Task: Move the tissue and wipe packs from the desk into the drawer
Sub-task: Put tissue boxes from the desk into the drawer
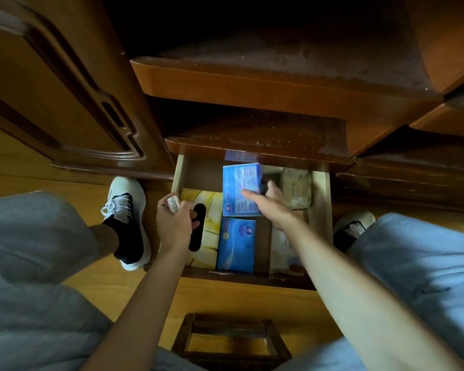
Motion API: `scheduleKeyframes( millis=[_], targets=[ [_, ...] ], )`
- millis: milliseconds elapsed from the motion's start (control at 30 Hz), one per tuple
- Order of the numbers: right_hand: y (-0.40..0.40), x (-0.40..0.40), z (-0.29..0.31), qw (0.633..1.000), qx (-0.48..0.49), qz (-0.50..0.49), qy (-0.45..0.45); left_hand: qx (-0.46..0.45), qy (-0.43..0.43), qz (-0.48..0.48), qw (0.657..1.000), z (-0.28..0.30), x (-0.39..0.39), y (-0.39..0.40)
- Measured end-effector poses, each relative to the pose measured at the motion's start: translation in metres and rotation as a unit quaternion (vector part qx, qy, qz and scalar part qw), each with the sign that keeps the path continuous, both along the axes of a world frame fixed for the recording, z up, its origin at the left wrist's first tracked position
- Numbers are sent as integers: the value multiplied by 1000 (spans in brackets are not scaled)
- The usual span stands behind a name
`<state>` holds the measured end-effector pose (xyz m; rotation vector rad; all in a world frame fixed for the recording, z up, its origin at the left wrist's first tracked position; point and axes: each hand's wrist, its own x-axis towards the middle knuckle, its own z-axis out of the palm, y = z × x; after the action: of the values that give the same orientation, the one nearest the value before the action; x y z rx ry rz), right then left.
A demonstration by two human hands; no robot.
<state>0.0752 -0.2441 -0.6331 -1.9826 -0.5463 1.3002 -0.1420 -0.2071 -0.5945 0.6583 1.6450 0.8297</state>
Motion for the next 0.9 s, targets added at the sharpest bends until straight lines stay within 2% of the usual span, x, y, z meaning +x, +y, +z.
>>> scheduleKeyframes(
  millis=[100,200,267,367,433,533,633,700,833,900],
  targets=[
    [4,-7,-16,999,-17,-26,-43,-2,-6,0,1000,-3,-5,-1],
    [8,-1,-17,990,-23,-112,-83,5,-8,13,1000,-3,-8,2],
    [9,7,-11,975,-43,-126,-181,7,-10,12,1000,-2,-6,3],
    [5,14,0,899,-117,-81,-415,12,-30,7,999,0,0,4],
    [2,5,3,866,-135,-4,-482,21,-28,2,999,1,4,4],
    [4,-18,-5,892,-86,120,-427,29,-20,-7,999,3,7,3],
    [7,-25,-12,902,-47,175,-391,23,-3,-17,1000,2,4,1],
    [5,-16,-17,906,-63,169,-382,12,3,-26,1000,-1,2,0],
    [-1,7,-27,942,-180,138,-247,-1,12,-33,999,-7,-2,-2],
    [1,8,-33,952,-190,113,-214,-5,16,-35,999,-9,-4,-3]
  ],
)
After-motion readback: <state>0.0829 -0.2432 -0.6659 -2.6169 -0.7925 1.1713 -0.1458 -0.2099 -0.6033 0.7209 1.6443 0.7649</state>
